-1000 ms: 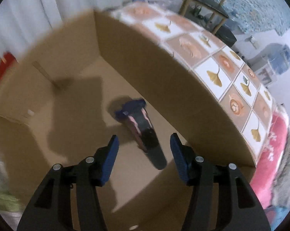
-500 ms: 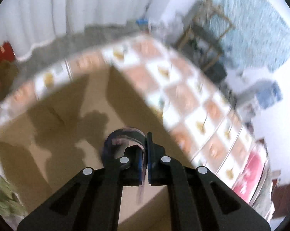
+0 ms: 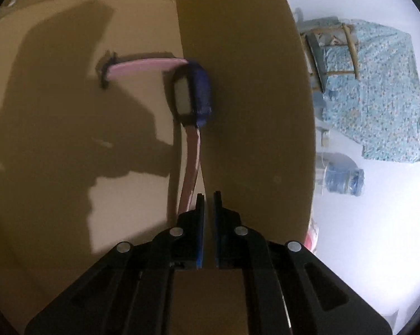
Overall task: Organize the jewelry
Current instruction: 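Release the watch in the box and withdraw both grippers toward the bracelets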
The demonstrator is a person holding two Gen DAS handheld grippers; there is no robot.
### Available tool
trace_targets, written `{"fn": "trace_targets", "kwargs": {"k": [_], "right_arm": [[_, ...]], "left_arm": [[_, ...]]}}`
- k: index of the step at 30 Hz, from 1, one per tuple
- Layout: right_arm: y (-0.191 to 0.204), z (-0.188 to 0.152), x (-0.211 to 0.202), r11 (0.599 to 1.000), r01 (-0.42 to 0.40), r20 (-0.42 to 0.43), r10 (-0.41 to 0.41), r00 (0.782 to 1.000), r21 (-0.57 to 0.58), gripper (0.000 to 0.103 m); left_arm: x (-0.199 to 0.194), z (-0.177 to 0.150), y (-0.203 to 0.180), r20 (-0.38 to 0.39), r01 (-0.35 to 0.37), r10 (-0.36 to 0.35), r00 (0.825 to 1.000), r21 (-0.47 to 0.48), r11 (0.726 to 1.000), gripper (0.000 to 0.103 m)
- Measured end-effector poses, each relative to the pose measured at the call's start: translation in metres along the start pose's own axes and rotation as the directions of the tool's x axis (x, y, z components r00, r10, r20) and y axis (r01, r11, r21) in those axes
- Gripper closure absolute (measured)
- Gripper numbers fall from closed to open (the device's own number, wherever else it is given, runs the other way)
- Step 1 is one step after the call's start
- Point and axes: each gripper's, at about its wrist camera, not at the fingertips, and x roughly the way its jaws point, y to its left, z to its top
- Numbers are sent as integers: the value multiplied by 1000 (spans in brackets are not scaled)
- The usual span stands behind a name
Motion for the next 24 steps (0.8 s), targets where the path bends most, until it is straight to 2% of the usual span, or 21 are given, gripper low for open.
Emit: {"fn": "trace_targets", "kwargs": {"k": [2,5,7,9,10,12,14,15,16,17,18,19,21,23,24], "right_arm": [[-10,-5,-10,999,-12,10,11,1000,39,97],[-27,-9,-21,989,-56,36,52,998,137,90],[-40,-13,-29,964,-122,72,107,992,236,87],[-54,-20,-44,917,-193,121,160,980,349,78],[-64,-27,-61,860,-252,183,188,965,445,75],[-75,-37,-88,758,-345,293,211,933,553,51],[-79,-66,-126,600,-479,466,192,864,640,41],[-77,-77,-137,553,-517,513,179,839,653,34],[-69,-92,-152,491,-569,573,161,803,660,30],[-58,-103,-162,446,-605,613,146,776,660,23],[-46,-114,-168,408,-630,639,134,757,661,18],[-28,-123,-173,369,-647,652,130,747,667,15],[8,-133,-171,326,-637,628,147,764,698,12],[53,-138,-153,265,-575,536,211,818,774,12],[75,-139,-138,223,-539,484,258,836,812,12]], "left_arm": [[1,0,-2,-1,7,-7,1000,-1,1000,28],[3,-1,-5,-6,13,-13,1000,3,1000,28],[3,-3,-9,-10,18,-18,1000,12,1000,28],[3,-6,-14,-15,23,-23,1000,18,1000,28],[3,-8,-15,-19,26,-26,999,15,1000,28],[6,-15,-17,-38,37,-37,999,-1,999,28],[11,-22,-18,-69,34,-34,997,-10,999,28],[15,-27,-19,-92,31,-32,995,-15,999,28],[18,-31,-19,-113,28,-30,993,-18,999,28],[21,-35,-20,-131,26,-28,991,-19,999,28],[24,-41,-21,-154,26,-28,988,-16,1000,28],[26,-45,-22,-167,25,-27,986,-14,1000,27],[34,-56,-26,-213,22,-23,977,-4,1000,22],[42,-66,-30,-253,27,-25,967,6,1000,22],[50,-72,-34,-290,28,-21,957,21,999,22]]}}
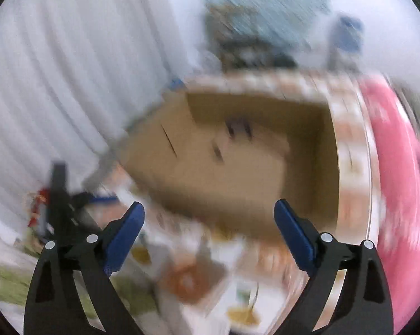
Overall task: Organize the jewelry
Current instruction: 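Release the watch in the box and withdraw both grippers toward the bracelets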
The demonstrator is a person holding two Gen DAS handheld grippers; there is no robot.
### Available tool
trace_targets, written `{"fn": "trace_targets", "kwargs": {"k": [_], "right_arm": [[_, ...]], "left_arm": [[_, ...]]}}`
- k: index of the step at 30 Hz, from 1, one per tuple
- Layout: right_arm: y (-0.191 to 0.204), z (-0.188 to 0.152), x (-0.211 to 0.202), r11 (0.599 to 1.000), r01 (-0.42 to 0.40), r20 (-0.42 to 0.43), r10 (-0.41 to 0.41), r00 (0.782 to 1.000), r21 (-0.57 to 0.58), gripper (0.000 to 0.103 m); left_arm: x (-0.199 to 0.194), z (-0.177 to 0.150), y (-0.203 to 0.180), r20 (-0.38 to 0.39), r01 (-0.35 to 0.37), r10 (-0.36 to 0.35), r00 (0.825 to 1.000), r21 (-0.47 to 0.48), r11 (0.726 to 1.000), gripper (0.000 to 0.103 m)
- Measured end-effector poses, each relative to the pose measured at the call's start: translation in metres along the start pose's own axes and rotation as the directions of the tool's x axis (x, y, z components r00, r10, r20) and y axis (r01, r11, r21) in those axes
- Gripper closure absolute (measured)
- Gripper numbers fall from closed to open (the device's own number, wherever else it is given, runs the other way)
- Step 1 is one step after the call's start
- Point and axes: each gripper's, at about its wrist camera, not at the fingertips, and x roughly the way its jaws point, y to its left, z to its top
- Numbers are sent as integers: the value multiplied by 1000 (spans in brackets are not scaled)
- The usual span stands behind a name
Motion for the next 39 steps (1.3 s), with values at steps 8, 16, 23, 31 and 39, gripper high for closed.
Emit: {"fn": "trace_targets", "kwargs": {"k": [8,16,23,31,39], "right_arm": [[-16,-53,71,962,239,-180,-214,960,133,12],[-4,-47,81,961,259,-132,-246,960,93,7],[-10,-52,81,964,251,-101,-242,965,83,7],[-10,-54,81,964,251,-49,-247,968,83,7],[-3,-53,53,987,104,49,-111,993,126,7]], "left_arm": [[18,-5,-20,-60,-89,94,994,91,992,9],[16,-4,-19,-77,-114,119,990,63,991,7],[15,-2,-18,-95,-108,114,989,65,992,7],[19,1,-14,-100,-108,114,988,59,992,7],[1,3,-20,-6,-132,133,991,51,990,7]]}}
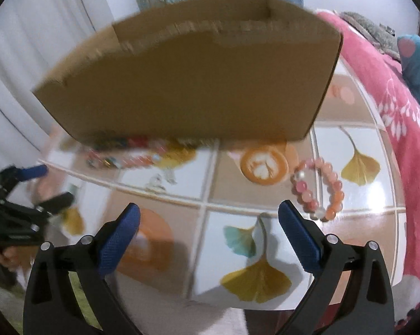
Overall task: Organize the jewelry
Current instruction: 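Release the watch in the box and withdraw both grippers toward the bracelets, then move the left gripper to the multicolored beaded bracelet and close on it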
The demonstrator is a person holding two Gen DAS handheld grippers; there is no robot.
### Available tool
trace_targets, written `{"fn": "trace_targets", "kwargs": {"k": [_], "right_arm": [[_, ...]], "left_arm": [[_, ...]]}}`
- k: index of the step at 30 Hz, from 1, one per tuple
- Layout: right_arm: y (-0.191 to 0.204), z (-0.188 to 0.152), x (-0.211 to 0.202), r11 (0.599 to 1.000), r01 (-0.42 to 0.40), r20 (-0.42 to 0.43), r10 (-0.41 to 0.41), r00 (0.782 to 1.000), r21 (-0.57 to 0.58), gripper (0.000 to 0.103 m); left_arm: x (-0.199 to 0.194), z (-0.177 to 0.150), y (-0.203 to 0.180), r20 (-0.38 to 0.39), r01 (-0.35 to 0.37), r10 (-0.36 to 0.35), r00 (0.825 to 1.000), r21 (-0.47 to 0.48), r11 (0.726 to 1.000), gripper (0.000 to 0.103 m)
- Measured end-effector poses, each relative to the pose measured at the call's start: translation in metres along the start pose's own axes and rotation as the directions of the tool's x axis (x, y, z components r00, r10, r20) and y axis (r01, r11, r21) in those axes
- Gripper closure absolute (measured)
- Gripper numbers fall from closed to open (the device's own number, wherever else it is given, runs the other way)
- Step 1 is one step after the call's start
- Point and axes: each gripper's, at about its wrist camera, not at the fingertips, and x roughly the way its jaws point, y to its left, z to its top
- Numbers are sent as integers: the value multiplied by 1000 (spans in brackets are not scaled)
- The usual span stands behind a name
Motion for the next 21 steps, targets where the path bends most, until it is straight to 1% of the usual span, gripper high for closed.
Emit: {"fn": "trace_targets", "kwargs": {"k": [3,4,5,7,8,10,12,14,15,18,21], "right_arm": [[1,7,-10,997,-81,25,81,996,8,7],[1,12,-13,992,-129,34,128,991,11,7],[2,16,-16,988,-156,48,155,987,10,7],[2,26,-20,983,-185,73,184,980,10,13],[0,31,-20,981,-191,76,189,979,20,17],[-1,45,-17,976,-213,66,209,976,56,26],[-4,53,-7,967,-233,44,229,972,101,42],[-7,60,1,960,-246,29,245,969,136,52],[-7,62,2,958,-249,29,247,969,144,54],[-7,65,5,953,-261,39,258,965,157,56],[-7,63,4,958,-249,52,244,968,142,57]], "left_arm": [[-15,5,-2,79,-23,22,997,8,1000,8],[-20,9,-2,111,-36,35,993,4,999,8],[-24,13,-1,136,-47,46,990,-1,999,9],[-30,24,3,183,-73,74,980,-13,997,24],[-31,30,6,195,-84,87,977,-23,996,25],[-29,40,13,201,-80,88,976,-45,996,33],[-24,49,20,195,-70,81,977,-65,995,34],[-20,53,24,190,-67,80,979,-76,995,35],[-18,58,27,192,-60,75,978,-84,995,36],[-14,64,32,198,-61,80,977,-104,993,36],[-13,61,40,206,-37,62,977,-120,992,36]]}}
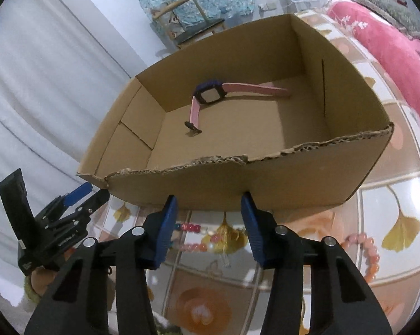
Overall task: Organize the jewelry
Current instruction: 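Move the left gripper to the multicolored beaded bracelet and close on it, then lift the beaded bracelet with the left gripper while the right gripper grasps its other end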
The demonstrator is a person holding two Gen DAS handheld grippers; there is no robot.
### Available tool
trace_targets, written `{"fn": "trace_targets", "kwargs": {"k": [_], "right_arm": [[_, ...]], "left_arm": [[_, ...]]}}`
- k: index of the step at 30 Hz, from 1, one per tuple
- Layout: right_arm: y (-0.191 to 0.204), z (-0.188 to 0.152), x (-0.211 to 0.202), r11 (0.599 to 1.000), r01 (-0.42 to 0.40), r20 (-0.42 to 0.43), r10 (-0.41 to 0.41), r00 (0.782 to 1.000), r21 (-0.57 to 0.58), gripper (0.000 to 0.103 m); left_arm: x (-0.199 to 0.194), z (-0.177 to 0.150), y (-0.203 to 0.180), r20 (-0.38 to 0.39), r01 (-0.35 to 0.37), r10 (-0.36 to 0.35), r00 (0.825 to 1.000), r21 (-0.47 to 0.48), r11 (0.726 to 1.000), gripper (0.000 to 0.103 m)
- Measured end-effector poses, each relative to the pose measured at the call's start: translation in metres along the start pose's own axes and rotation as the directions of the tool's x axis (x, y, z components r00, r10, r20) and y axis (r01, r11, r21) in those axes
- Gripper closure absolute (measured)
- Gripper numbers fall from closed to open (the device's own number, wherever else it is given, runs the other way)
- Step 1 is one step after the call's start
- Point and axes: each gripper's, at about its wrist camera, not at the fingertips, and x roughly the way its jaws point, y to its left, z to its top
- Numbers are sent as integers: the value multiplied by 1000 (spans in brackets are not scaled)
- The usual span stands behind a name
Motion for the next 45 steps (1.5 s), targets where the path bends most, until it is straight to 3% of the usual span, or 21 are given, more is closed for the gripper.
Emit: {"fn": "trace_targets", "kwargs": {"k": [3,8,10,16,21,28,33,37,45], "right_arm": [[0,-11,-5,1000,12,-7,-12,1000,-21,60],[7,-37,0,1000,4,-106,-7,994,-27,67],[10,-46,7,1000,-1,-147,-2,989,-17,70],[17,-55,21,1000,23,-201,-21,979,8,77],[18,-51,30,998,57,-214,-51,976,25,82],[23,-49,34,997,74,-225,-68,972,20,85],[29,-43,39,995,96,-231,-90,969,16,85],[31,-39,45,994,103,-241,-91,966,35,85],[36,-33,52,993,118,-259,-110,960,14,85]], "left_arm": [[-6,-5,-2,-3,48,-48,999,10,999,38],[-18,-30,-25,-42,181,-178,983,91,979,42],[-13,-39,-36,-83,216,-207,975,113,970,51],[7,-39,-40,-132,290,-282,950,40,956,64],[24,-39,-34,-183,283,-278,943,2,959,75],[35,-38,-33,-216,280,-275,937,-6,960,77],[37,-38,-35,-219,284,-278,935,-3,959,78],[39,-38,-41,-227,268,-256,940,23,963,93],[24,-38,-43,-199,299,-279,940,78,951,94]]}}
